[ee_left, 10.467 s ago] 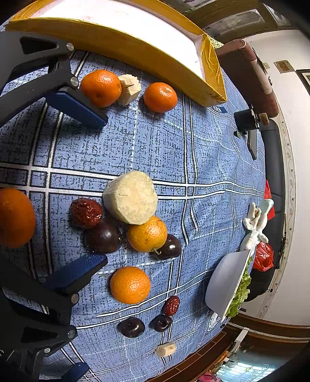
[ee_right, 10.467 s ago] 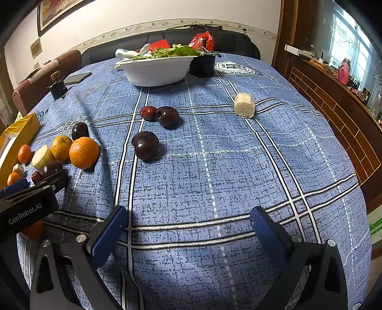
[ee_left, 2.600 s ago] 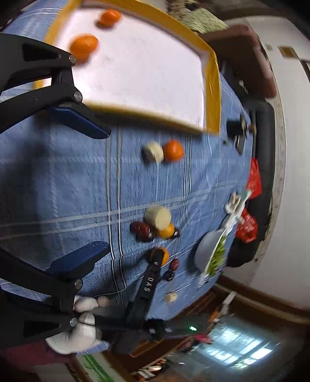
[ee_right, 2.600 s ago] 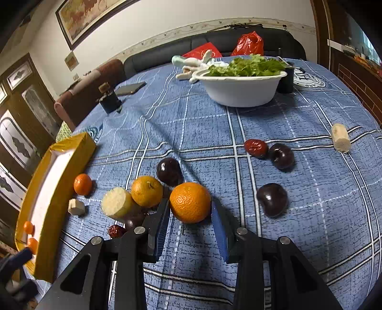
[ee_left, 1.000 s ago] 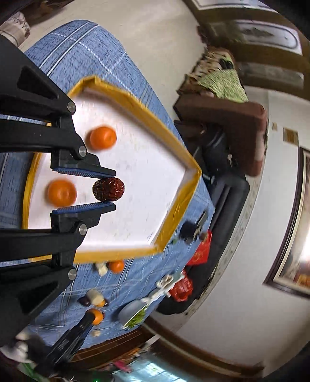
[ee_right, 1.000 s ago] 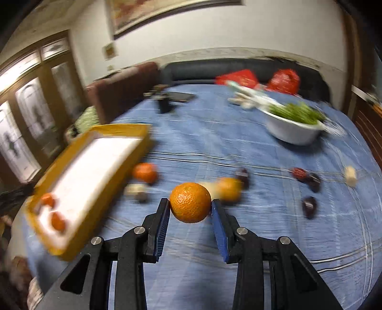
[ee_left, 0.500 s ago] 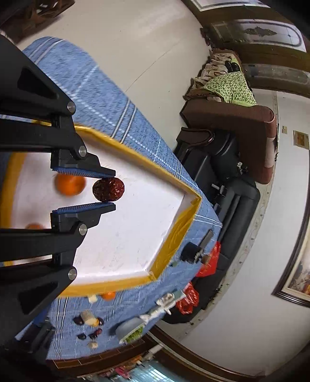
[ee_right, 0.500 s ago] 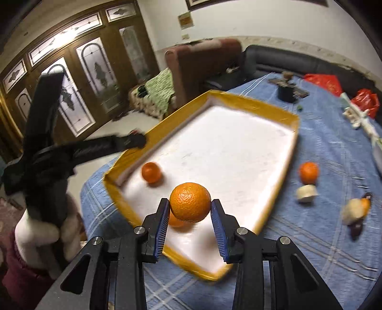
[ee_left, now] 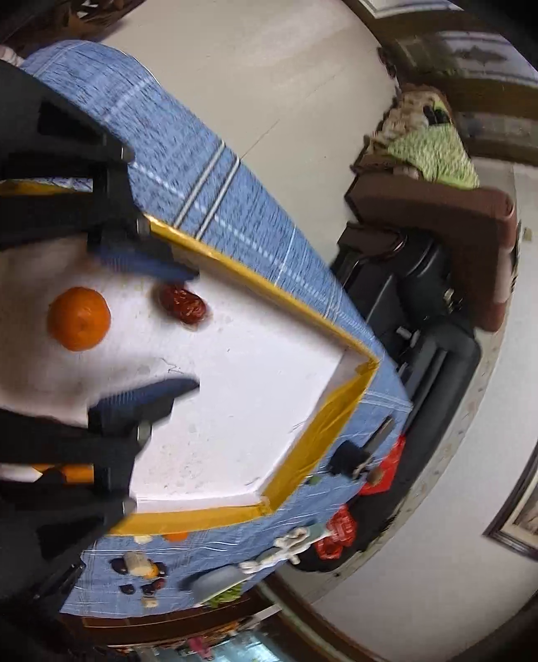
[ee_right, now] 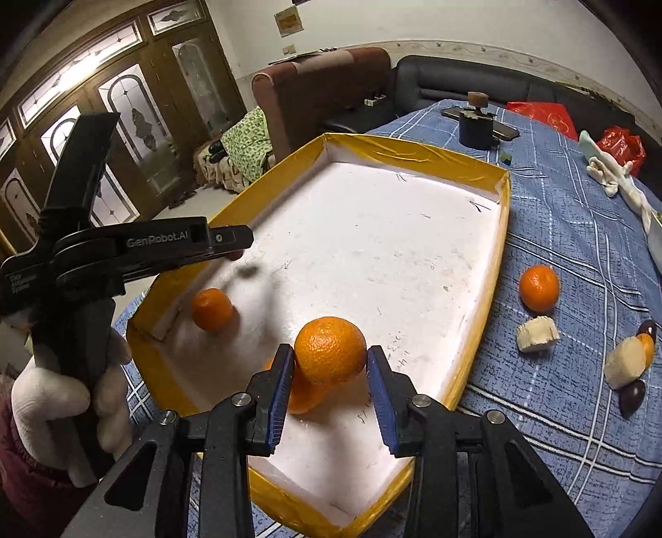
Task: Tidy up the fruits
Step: 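Carry the date and orange over the tray and open both grippers, then grasp the pale round bun with the left gripper while the right grasps a dark plum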
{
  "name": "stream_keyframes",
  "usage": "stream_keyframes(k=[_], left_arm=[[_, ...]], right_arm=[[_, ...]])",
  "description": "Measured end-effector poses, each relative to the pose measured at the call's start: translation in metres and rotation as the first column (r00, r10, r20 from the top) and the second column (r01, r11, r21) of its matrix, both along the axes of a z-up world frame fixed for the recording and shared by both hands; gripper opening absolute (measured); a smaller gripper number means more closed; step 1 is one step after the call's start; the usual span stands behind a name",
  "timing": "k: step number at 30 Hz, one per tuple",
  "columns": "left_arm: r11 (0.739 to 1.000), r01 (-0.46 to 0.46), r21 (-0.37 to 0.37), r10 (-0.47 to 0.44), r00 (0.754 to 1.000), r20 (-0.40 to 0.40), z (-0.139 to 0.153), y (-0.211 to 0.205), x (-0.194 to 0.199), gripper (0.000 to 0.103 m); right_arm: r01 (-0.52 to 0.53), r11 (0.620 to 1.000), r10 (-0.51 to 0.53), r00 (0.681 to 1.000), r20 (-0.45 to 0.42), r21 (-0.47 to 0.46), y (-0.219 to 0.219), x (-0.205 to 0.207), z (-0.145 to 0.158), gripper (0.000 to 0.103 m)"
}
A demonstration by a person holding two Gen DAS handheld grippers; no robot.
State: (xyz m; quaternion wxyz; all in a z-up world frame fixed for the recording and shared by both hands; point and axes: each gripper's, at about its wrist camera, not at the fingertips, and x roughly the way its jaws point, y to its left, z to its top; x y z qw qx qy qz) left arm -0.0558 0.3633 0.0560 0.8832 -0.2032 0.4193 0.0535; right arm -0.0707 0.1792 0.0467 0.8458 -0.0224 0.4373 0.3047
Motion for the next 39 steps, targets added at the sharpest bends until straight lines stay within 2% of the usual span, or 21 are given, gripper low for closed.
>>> stream_keyframes(k=[3,4,5,9,10,12,14,19,22,24,27,28,30,32,34,37,39], left_arm=[[1.0,-0.021,0.017,0.02,1.0,0.02,0.012,-0.004,-0.012,0.06],[1.0,-0.022,0.015,0.022,0.999,0.036,0.018,-0.005,-0.019,0.06],[1.0,-0.021,0.004,0.021,0.998,0.055,0.024,-0.007,-0.025,0.061],[0.998,-0.053,-0.042,0.057,0.992,0.116,0.041,-0.006,-0.053,0.077],[0.996,-0.064,-0.058,0.072,0.989,0.133,0.045,-0.006,-0.062,0.079],[0.993,-0.086,-0.077,0.096,0.985,0.145,0.051,-0.006,-0.073,0.089],[0.991,-0.1,-0.085,0.113,0.98,0.163,0.055,-0.011,-0.085,0.092],[0.993,0.003,-0.116,0.022,0.977,0.213,0.071,-0.037,-0.101,0.092],[0.993,0.071,-0.092,-0.044,0.963,0.266,0.09,-0.062,-0.115,0.092],[0.989,0.122,-0.081,-0.094,0.953,0.29,0.106,-0.077,-0.125,0.092],[0.984,0.177,-0.027,-0.157,0.925,0.346,0.14,-0.097,-0.146,0.092],[0.982,0.187,0.012,-0.177,0.906,0.385,0.157,-0.106,-0.156,0.092],[0.977,0.206,0.063,-0.212,0.87,0.446,0.185,-0.119,-0.17,0.092],[0.967,0.221,0.128,-0.255,0.828,0.5,0.218,-0.134,-0.186,0.092],[0.96,0.216,0.179,-0.279,0.801,0.53,0.244,-0.144,-0.192,0.092],[0.948,0.197,0.25,-0.308,0.768,0.561,0.274,-0.158,-0.198,0.092],[0.94,0.18,0.289,-0.321,0.752,0.576,0.284,-0.166,-0.198,0.094]], right_arm=[[-0.013,1.0,0.013,1.0,-0.002,0.003,0.003,0.0,-0.001,0.062],[-0.008,1.0,0.008,1.0,0.002,0.003,0.004,0.001,-0.002,0.064],[-0.006,1.0,0.006,1.0,0.004,0.003,0.005,0.002,-0.002,0.064],[-0.005,1.0,0.005,1.0,0.011,0.017,0.006,0.003,0.005,0.064],[-0.003,1.0,0.003,1.0,0.019,0.027,0.003,0.0,0.009,0.064],[0.008,0.999,-0.01,0.999,0.038,0.038,-0.005,-0.006,0.017,0.064],[0.026,0.998,-0.03,0.997,0.066,0.063,-0.019,-0.014,0.028,0.064],[0.115,0.99,-0.123,0.987,0.101,0.087,-0.073,-0.032,0.039,0.067],[0.207,0.973,-0.219,0.969,0.117,0.104,-0.121,-0.041,0.05,0.067],[0.267,0.958,-0.281,0.948,0.149,0.106,-0.157,-0.05,0.068,0.067],[0.362,0.923,-0.383,0.893,0.235,0.129,-0.212,-0.071,0.12,0.067],[0.389,0.91,-0.414,0.872,0.261,0.144,-0.23,-0.078,0.141,0.067],[0.448,0.876,-0.482,0.811,0.333,0.179,-0.268,-0.099,0.197,0.066],[0.492,0.84,-0.541,0.733,0.414,0.227,-0.302,-0.126,0.261,0.067],[0.513,0.817,-0.574,0.673,0.466,0.265,-0.325,-0.147,0.311,0.08],[0.562,0.786,-0.592,0.564,0.575,0.257,-0.349,-0.175,0.397,0.083],[0.6,0.766,-0.588,0.507,0.63,0.232,-0.353,-0.186,0.432,0.09]])
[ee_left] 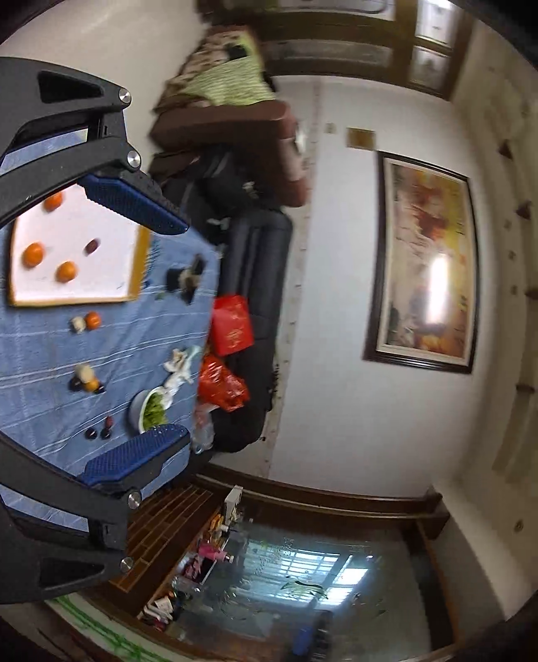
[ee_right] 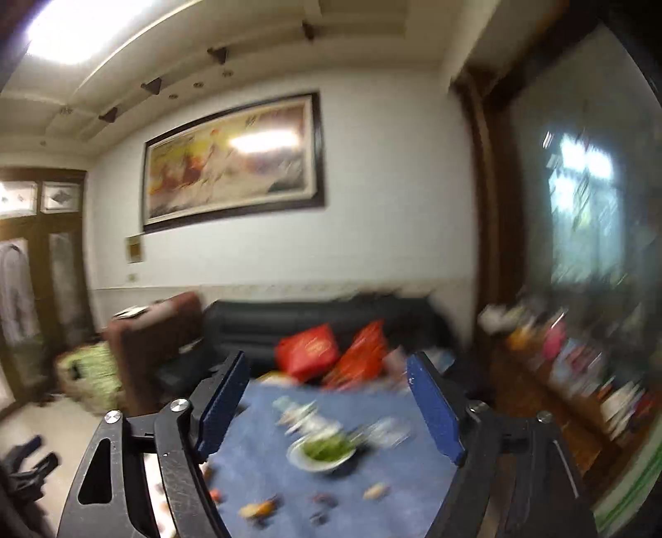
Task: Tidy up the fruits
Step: 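Grasp the pale round bun with the left gripper while the right grasps a dark plum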
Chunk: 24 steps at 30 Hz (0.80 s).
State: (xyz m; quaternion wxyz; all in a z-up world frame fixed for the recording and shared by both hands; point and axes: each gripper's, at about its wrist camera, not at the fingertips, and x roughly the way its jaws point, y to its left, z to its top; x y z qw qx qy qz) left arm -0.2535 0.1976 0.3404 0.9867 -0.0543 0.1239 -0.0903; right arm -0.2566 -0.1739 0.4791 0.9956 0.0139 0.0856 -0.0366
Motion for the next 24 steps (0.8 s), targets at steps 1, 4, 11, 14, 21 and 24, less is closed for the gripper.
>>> stream_keyframes(k=[1,4,11,14,21,24], left_arm=[[1.0,0.001,0.007,-0.001,1.0,0.005,0.001,-0.002,0.0,0.095],[1.0,0.029,-0.009,-0.029,0.999,-0.036,-0.013,-0.009,0.014,0.098],[0.995,0.089,-0.037,-0.096,0.954,-0.285,-0.085,-0.031,0.078,0.094],[0.995,0.096,-0.03,-0.1,0.933,-0.344,-0.112,-0.037,0.098,0.069],[0.991,0.112,-0.069,-0.132,0.854,-0.504,-0.176,-0.056,0.156,0.061],[0.992,0.117,-0.053,-0.126,0.811,-0.572,-0.209,-0.077,0.182,0.061]], right_arm=[[0.015,1.0,-0.015,1.0,0.007,-0.012,-0.002,-0.002,0.012,0.092],[0.003,1.0,-0.003,1.0,-0.001,0.001,-0.008,-0.002,0.01,0.093],[-0.137,0.99,0.139,0.935,-0.326,0.03,0.003,0.079,-0.165,0.076],[-0.171,0.97,0.234,0.84,-0.489,0.171,0.006,0.128,-0.265,0.055],[-0.065,0.937,0.277,0.736,-0.618,0.343,0.002,0.205,-0.398,0.053],[-0.055,0.949,0.25,0.73,-0.636,0.31,0.004,0.224,-0.417,0.053]])
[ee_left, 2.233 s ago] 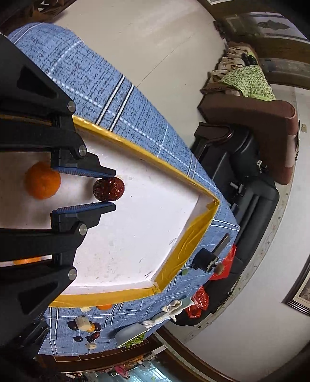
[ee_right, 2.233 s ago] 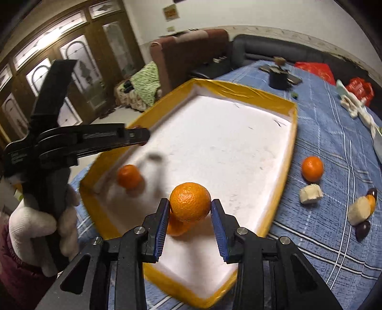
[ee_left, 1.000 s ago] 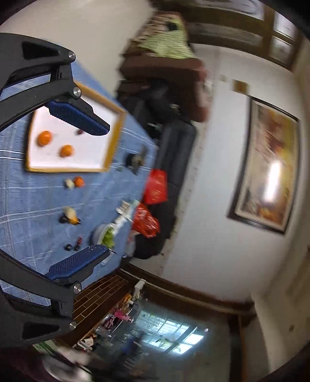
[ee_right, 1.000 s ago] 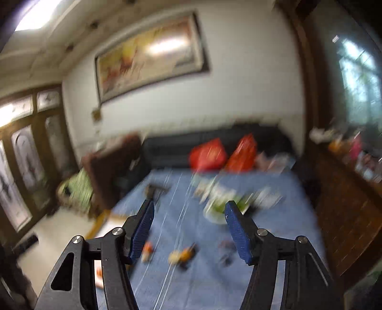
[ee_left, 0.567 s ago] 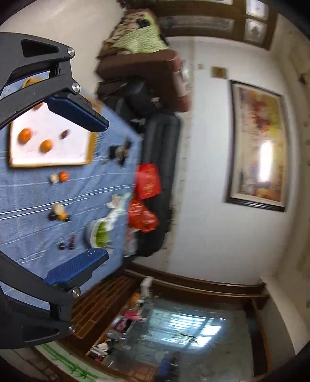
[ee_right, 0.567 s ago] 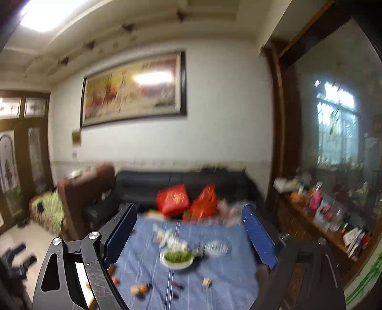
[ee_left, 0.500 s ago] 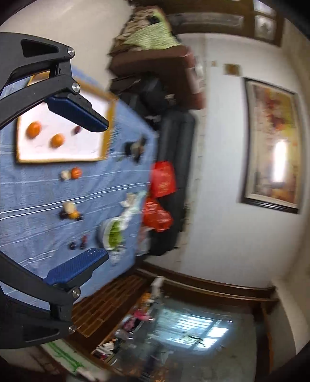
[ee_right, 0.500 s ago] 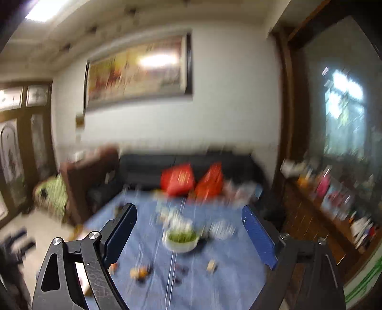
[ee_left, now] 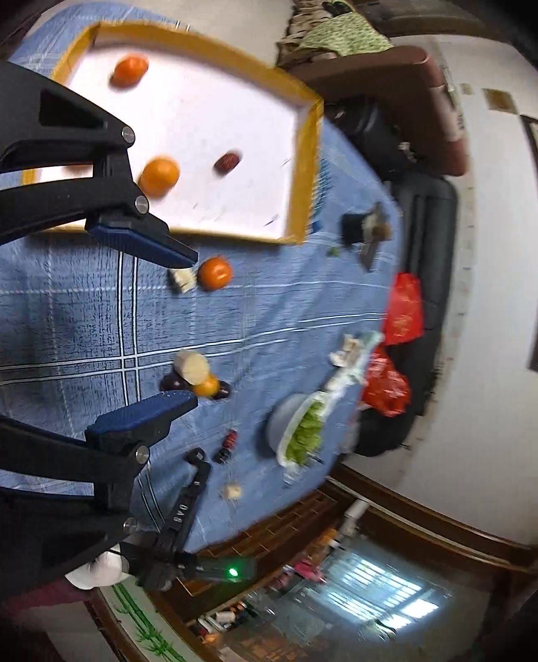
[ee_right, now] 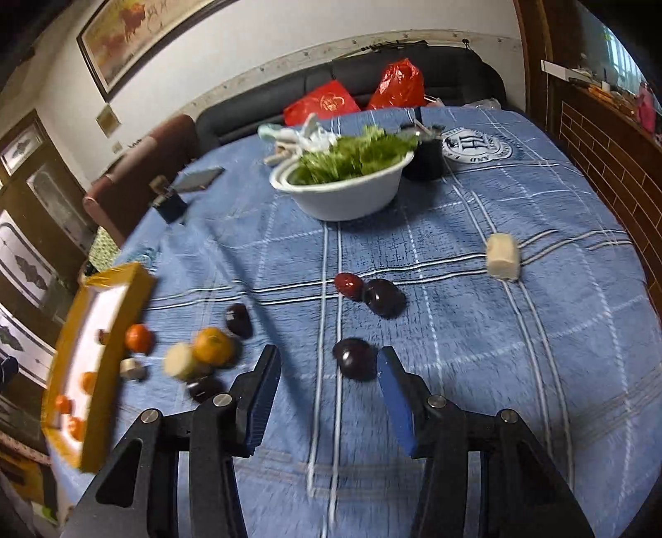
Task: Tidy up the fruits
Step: 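Grasp the pale round bun with the left gripper while the right grasps a dark plum, then carry the bun and plum into the tray and open both grippers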
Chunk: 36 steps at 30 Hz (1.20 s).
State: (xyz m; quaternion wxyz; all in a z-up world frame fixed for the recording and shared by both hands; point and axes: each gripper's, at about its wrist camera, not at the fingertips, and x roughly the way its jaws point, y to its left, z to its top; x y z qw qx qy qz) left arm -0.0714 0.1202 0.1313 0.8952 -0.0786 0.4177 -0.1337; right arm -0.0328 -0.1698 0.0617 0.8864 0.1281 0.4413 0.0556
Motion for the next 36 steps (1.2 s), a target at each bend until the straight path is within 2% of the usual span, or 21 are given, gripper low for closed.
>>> stream_keyframes(k=[4,8,9,10,11,12,18,22,24,28,31,32,33,35,36], left_arm=[[0.999,0.033,0.032,-0.029,0.995,-0.096,-0.042,-0.034,0.033,0.061],[0.997,0.062,0.051,-0.055,0.99,-0.132,-0.07,-0.064,0.064,0.06],[0.996,0.067,0.06,-0.059,0.989,-0.139,-0.077,-0.071,0.07,0.06],[0.995,0.07,0.065,-0.06,0.988,-0.143,-0.081,-0.076,0.076,0.06],[0.995,0.073,0.067,-0.063,0.987,-0.147,-0.085,-0.079,0.08,0.06],[0.995,0.076,0.067,-0.065,0.987,-0.15,-0.088,-0.082,0.082,0.06],[0.993,0.078,0.091,-0.064,0.987,-0.149,-0.103,-0.086,0.095,0.06],[0.992,0.11,0.059,-0.101,0.984,-0.144,-0.108,-0.079,0.095,0.06],[0.99,0.132,0.053,-0.124,0.984,-0.131,-0.108,-0.079,0.092,0.053],[0.982,0.166,0.089,-0.155,0.981,-0.117,-0.112,-0.089,0.09,0.052],[0.983,0.178,0.044,-0.171,0.977,-0.124,-0.115,-0.094,0.093,0.057],[0.982,0.182,0.04,-0.176,0.976,-0.129,-0.116,-0.097,0.094,0.054],[0.983,0.179,0.052,-0.171,0.978,-0.12,-0.115,-0.1,0.093,0.045],[0.983,0.164,0.082,-0.155,0.983,-0.1,-0.112,-0.103,0.091,0.042],[0.985,0.153,0.084,-0.144,0.985,-0.099,-0.11,-0.102,0.089,0.037]], right_arm=[[0.002,1.0,-0.002,1.0,-0.01,-0.028,-0.001,0.017,-0.027,0.053],[0.001,1.0,-0.002,1.0,-0.022,-0.029,-0.004,0.026,-0.046,0.052],[-0.002,0.999,0.002,1.0,-0.019,-0.033,-0.004,0.026,-0.045,0.051],[-0.009,0.999,0.008,1.0,-0.02,-0.031,-0.004,0.027,-0.044,0.041],[-0.019,1.0,0.019,1.0,-0.015,-0.021,-0.003,0.027,-0.042,0.036],[-0.022,1.0,0.022,1.0,-0.017,-0.022,-0.002,0.027,-0.042,0.031],[-0.017,0.999,0.017,1.0,-0.002,-0.032,-0.001,0.025,-0.045,0.031],[-0.015,1.0,0.015,1.0,0.002,-0.01,-0.002,0.024,-0.048,0.031],[-0.022,0.999,0.023,1.0,0.008,-0.028,0.001,0.023,-0.048,0.03],[-0.039,0.999,0.039,0.999,0.019,-0.032,0.002,0.02,-0.048,0.03],[-0.04,0.999,0.039,0.999,0.021,0.016,-0.005,0.018,-0.048,0.03],[-0.037,0.999,0.037,0.999,0.02,0.035,-0.008,0.018,-0.049,0.03],[-0.033,0.998,0.032,0.999,0.019,0.047,-0.011,0.017,-0.048,0.03],[-0.022,0.998,0.021,1.0,0.021,0.057,-0.014,0.017,-0.047,0.03],[-0.018,0.998,0.017,1.0,0.022,0.057,-0.015,0.016,-0.047,0.03]])
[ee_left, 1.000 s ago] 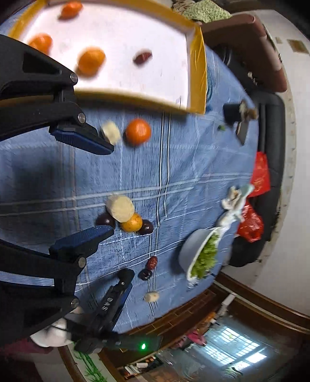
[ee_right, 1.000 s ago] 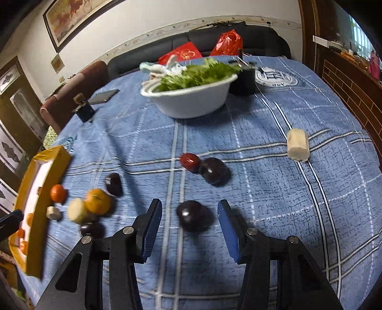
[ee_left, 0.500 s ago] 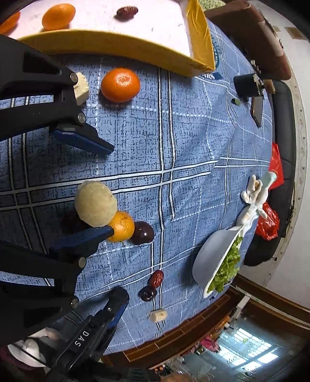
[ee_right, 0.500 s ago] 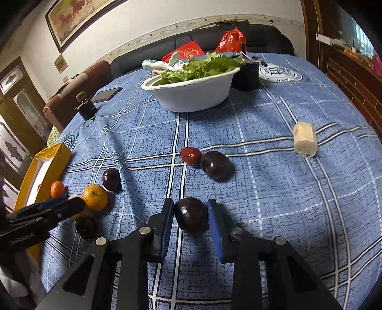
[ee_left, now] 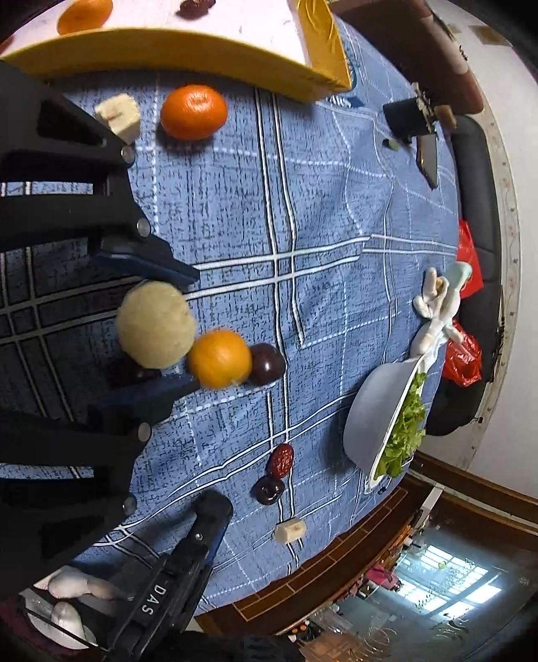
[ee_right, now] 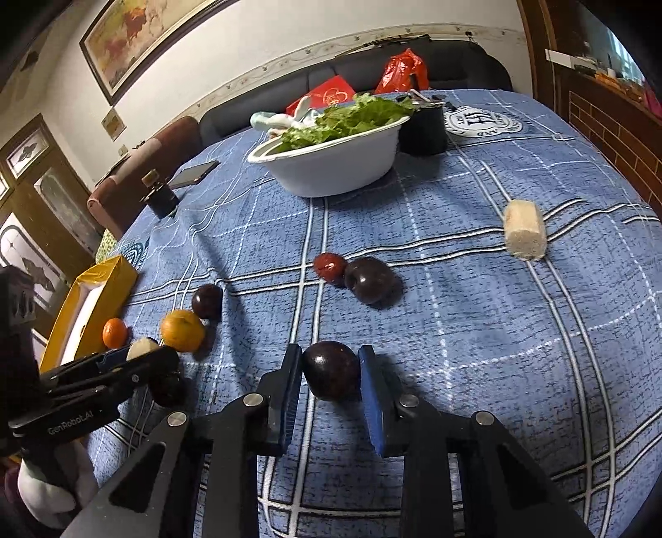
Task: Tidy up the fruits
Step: 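Carry the bun and plum into the tray and open both grippers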
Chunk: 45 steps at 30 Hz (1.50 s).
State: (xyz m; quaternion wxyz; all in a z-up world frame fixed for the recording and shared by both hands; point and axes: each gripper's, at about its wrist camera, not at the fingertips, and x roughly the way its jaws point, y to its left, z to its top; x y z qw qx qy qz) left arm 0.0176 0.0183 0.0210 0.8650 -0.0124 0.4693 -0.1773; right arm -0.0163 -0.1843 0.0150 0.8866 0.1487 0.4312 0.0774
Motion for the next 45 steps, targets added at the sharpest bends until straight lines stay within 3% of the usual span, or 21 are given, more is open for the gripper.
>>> stream_keyframes(k=[7,13,18,22,28,32,37,42,44,45], left_arm=[[0.989,-0.075,-0.125,0.08,0.996,0.03,0.035,0.039,-0.03,0.037],[0.948,-0.174,-0.267,0.203,0.975,0.084,0.077,0.119,-0.072,0.037],[0.92,-0.291,-0.264,0.326,0.94,0.102,0.089,0.193,-0.084,0.037],[0.898,-0.371,-0.238,0.396,0.916,0.068,0.079,0.243,-0.07,0.037],[0.89,-0.423,-0.169,0.434,0.9,0.03,0.051,0.286,-0.045,0.038],[0.867,-0.457,-0.2,0.461,0.887,-0.033,0.031,0.309,-0.038,0.038],[0.846,-0.468,-0.254,0.468,0.881,-0.065,0.025,0.326,-0.046,0.039],[0.804,-0.489,-0.338,0.514,0.858,-0.019,0.047,0.341,-0.074,0.071],[0.788,-0.494,-0.367,0.532,0.847,0.002,0.057,0.345,-0.086,0.079],[0.779,-0.502,-0.376,0.544,0.839,0.005,0.06,0.345,-0.091,0.084]], right_arm=[[-0.015,0.997,0.012,0.999,0.043,0.075,-0.003,-0.005,0.01,0.03],[-0.095,0.966,0.086,0.995,0.048,0.241,0.0,-0.006,0.009,0.03],[-0.143,0.932,0.137,0.99,0.041,0.334,0.022,-0.015,0.021,0.03],[-0.231,0.925,0.226,0.973,0.052,0.303,0.077,-0.027,0.042,0.031],[-0.422,0.885,0.419,0.906,0.056,0.2,0.196,-0.034,0.067,0.031],[-0.514,0.847,0.517,0.856,0.012,0.136,0.272,-0.037,0.057,0.031],[-0.586,0.808,0.588,0.808,-0.034,0.057,0.337,-0.04,0.037,0.031],[-0.599,0.799,0.598,0.801,-0.042,-0.054,0.371,-0.043,0.023,0.033],[-0.605,0.794,0.604,0.796,-0.037,-0.059,0.374,-0.044,0.026,0.044],[-0.606,0.794,0.605,0.795,-0.029,-0.05,0.374,-0.045,0.028,0.055]])
